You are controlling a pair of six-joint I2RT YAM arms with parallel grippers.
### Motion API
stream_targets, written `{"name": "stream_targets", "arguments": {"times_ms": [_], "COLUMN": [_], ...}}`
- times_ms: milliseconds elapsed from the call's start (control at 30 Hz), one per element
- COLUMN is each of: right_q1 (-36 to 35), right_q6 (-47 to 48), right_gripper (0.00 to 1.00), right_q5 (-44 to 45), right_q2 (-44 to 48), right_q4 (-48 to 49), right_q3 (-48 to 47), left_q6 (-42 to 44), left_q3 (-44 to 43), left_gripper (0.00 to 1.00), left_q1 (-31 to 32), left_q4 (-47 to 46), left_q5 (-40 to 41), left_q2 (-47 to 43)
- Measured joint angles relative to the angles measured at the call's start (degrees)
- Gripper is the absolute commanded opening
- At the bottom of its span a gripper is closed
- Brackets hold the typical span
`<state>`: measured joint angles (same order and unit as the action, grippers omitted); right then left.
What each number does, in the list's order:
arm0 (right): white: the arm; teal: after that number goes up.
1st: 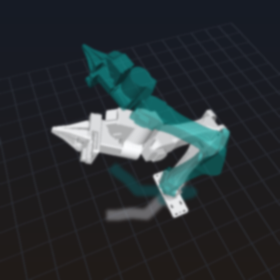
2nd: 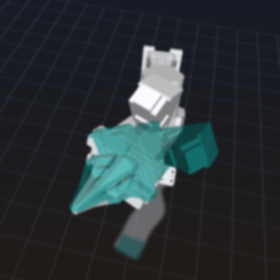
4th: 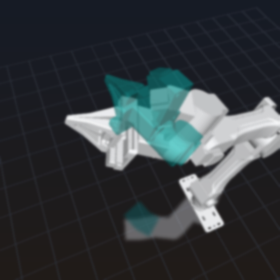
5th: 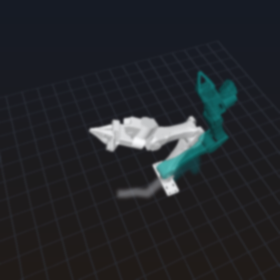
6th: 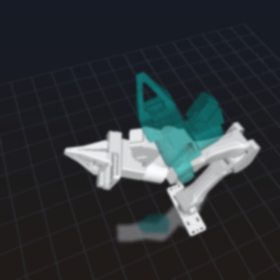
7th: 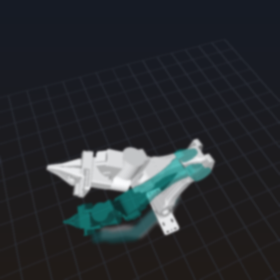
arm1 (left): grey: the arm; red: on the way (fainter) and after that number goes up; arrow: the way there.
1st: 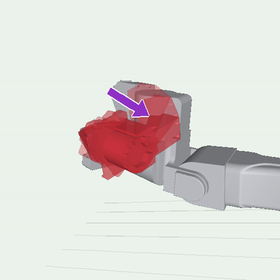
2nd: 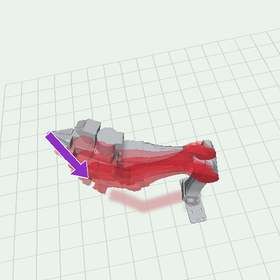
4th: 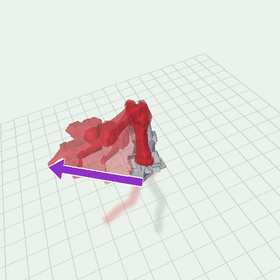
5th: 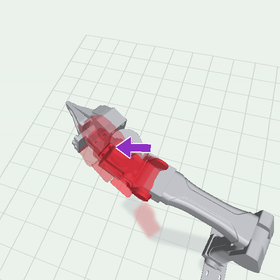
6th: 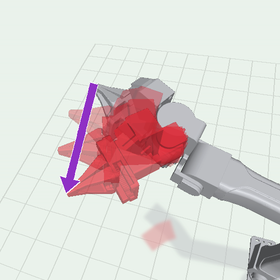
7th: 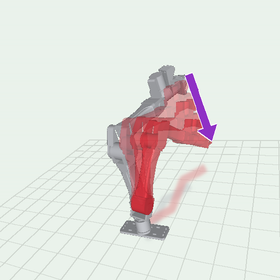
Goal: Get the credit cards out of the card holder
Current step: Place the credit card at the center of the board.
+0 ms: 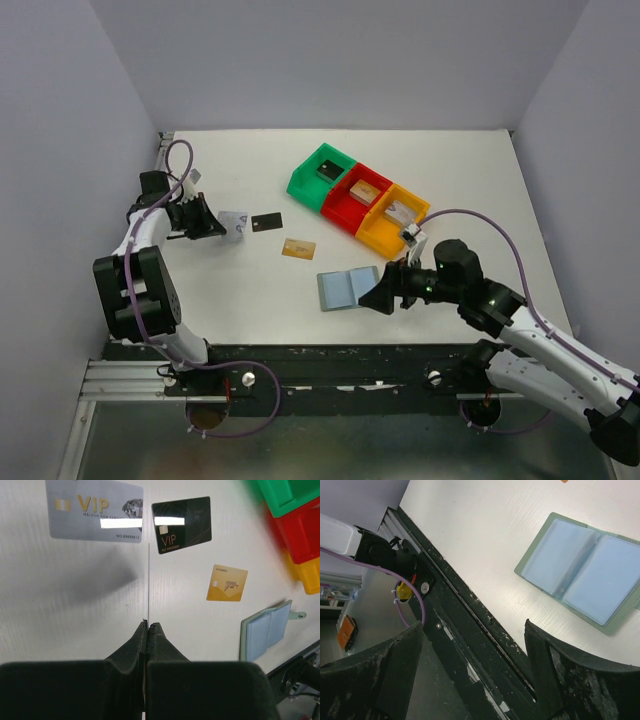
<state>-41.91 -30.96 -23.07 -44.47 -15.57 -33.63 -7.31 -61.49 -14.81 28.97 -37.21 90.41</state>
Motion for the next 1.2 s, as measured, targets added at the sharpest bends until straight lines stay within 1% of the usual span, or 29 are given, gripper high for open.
{"name": "stream_targets", "arguments": {"times_ms": [200,567,1200], "right_q1": [0.0,0.0,0.0], "right_q6": [0.4,0.8,1.3], "right_gripper": [0.89,0.89,0.89], "right_q5": [0.0,-0.2,-0.1], "right_q2": [0.3,-2.0,-1.7], "right_q4": [-0.2,-0.4,-0.9], "right_q3": [1.2,1.8,1.8], "left_q6": [2.0,5.3,7.5], "left_q3": [-1.0,-3.0,-9.5], "left_gripper": [0.0,0.0,0.02], "left_q1": [-0.7,-0.8,-1.6], "left_q4": [3.4,7.4,12.8], "left_q5": [-2.3,-2.3,2.3], "left_q2": [5.3,9.3,13.5]}}
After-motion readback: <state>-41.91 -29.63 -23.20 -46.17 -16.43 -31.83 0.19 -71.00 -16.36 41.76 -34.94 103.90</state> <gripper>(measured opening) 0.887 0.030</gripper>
